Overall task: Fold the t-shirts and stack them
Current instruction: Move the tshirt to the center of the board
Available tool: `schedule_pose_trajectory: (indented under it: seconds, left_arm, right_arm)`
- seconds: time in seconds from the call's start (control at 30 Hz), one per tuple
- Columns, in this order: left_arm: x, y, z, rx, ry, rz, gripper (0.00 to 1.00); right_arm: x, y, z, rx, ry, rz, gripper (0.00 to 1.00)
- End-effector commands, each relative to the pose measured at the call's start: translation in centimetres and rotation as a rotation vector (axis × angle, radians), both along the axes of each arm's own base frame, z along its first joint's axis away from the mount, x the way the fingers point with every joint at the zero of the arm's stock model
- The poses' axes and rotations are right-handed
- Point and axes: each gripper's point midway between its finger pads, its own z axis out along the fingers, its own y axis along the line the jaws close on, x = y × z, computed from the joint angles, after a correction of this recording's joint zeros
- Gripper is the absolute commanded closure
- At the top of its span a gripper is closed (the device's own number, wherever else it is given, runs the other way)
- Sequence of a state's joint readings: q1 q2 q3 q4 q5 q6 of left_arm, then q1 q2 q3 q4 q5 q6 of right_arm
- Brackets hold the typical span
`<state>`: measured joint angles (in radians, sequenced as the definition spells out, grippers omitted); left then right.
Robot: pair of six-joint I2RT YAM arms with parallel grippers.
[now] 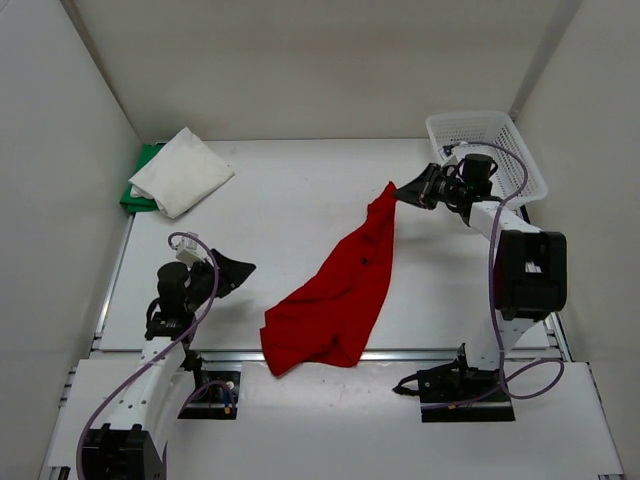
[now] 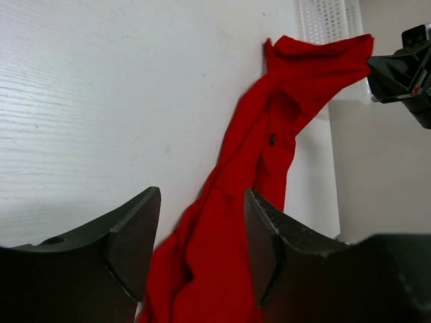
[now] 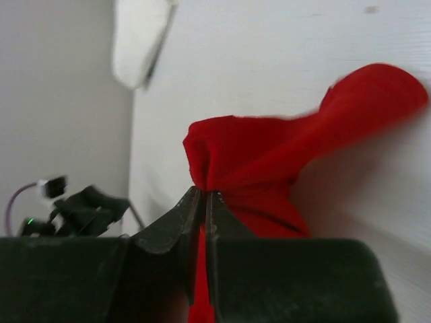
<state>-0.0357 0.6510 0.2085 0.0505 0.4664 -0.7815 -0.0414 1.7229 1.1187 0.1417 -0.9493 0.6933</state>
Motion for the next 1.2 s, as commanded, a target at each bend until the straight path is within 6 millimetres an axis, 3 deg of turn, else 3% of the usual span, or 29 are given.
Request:
schedule_pose_trajectory:
  seconds: [0.0,0.13,0.17,0.23,0.3,0.33,0.37,0.53,0.63,0.7,0.77,0.8,0.83,0.9,0.93,0.97,1.0,1.03,1.07,1.1,1.13,1.17]
  left_arm:
    - [-0.2,-0.3,-0.1,0.052,-0.014,-0.023,0.37]
    - [-2.1,-2.7,-1.9,0.240,0.001,-0.113,0.38]
    - [-3.6,-4.4,-2.4,0.274,0.001,-0.189,0.36]
    - [-4.2,-5.0,-3.0,0.379,-0.035,-0.203,0.35]
    - [-4.4,-6.6,-2.3,0.389,-0.078,-0.252,0.33]
    - [-4.4,-6.9,-2.4,0.398,-0.081,-0.274,0.33]
    - [-4.1,-6.9,-3.0,0.418,-0.058,-0.281,0.32]
    - [-3.7,-6.6,-5.2,0.470,0.014,-0.305,0.34]
    - [-3.8,-7.1,-5.2,0.438,0.009,-0.331,0.37]
    - [-4.2,-7.6,-5.5,0.427,0.031,-0.346,0.42]
    - [-4.1,-7.9,-5.4,0.392,0.035,-0.349,0.43]
    - [-3.5,-8.1,-4.5,0.355,0.017,-0.327,0.42]
    - [-3.1,-8.2,-3.8,0.327,0.004,-0.316,0.42]
    - [-2.1,-7.7,-2.8,0.283,0.005,-0.286,0.42]
    - [-1.2,-6.8,-2.8,0.280,0.023,-0.245,0.43]
    - [-1.0,-6.8,-2.5,0.270,0.028,-0.245,0.44]
    - [-0.8,-6.4,-2.5,0.265,0.042,-0.241,0.44]
    - [-0.5,-6.0,-2.6,0.259,0.054,-0.221,0.45]
    - [-0.6,-5.7,-2.9,0.265,0.065,-0.216,0.47]
    - [-0.5,-5.5,-2.9,0.265,0.065,-0.207,0.47]
    - [-1.0,-4.6,-4.3,0.287,0.116,-0.184,0.48]
    - [-1.1,-4.2,-4.5,0.287,0.125,-0.170,0.49]
  right_arm:
    - [3.3,-1.6,3.7,-0.139,-0.181,-0.096,1.00]
    - [2.7,-1.5,2.8,-0.201,-0.163,-0.161,1.00]
    - [2.2,-1.7,2.3,-0.207,-0.162,-0.182,1.00]
    - [0.6,-1.2,0.7,-0.210,-0.142,-0.195,1.00]
    - [-0.4,-0.8,1.0,-0.188,-0.152,-0.195,1.00]
    - [-1.1,-0.6,0.3,-0.174,-0.137,-0.190,1.00]
    - [-1.4,-0.4,1.1,-0.164,-0.166,-0.190,1.00]
    - [-3.6,1.1,0.8,-0.164,-0.171,-0.163,1.00]
    - [-4.2,1.5,0.3,-0.170,-0.168,-0.154,1.00]
    - [-4.0,1.2,-0.7,-0.183,-0.142,-0.169,1.00]
    - [-2.0,-0.7,-0.4,-0.217,-0.125,-0.240,1.00]
    - [-1.1,-2.4,-1.5,-0.249,-0.086,-0.299,1.00]
    - [0.3,-3.3,-1.0,-0.256,-0.087,-0.323,1.00]
    - [4.0,-4.4,2.6,-0.312,-0.136,-0.363,1.00]
    - [4.4,-5.0,0.6,-0.373,-0.061,-0.361,1.00]
    - [6.1,-5.0,3.7,-0.397,-0.132,-0.355,1.00]
    - [7.5,-5.2,4.5,-0.427,-0.132,-0.340,0.95]
    - [7.4,-5.0,2.1,-0.462,-0.040,-0.307,0.89]
    - [8.3,-4.4,3.5,-0.493,-0.076,-0.300,0.74]
    - [7.6,-4.1,2.7,-0.552,-0.058,-0.304,0.58]
    - [7.4,-4.3,3.3,-0.588,-0.086,-0.335,0.49]
    - [6.3,-2.8,3.2,-0.609,-0.117,-0.325,0.47]
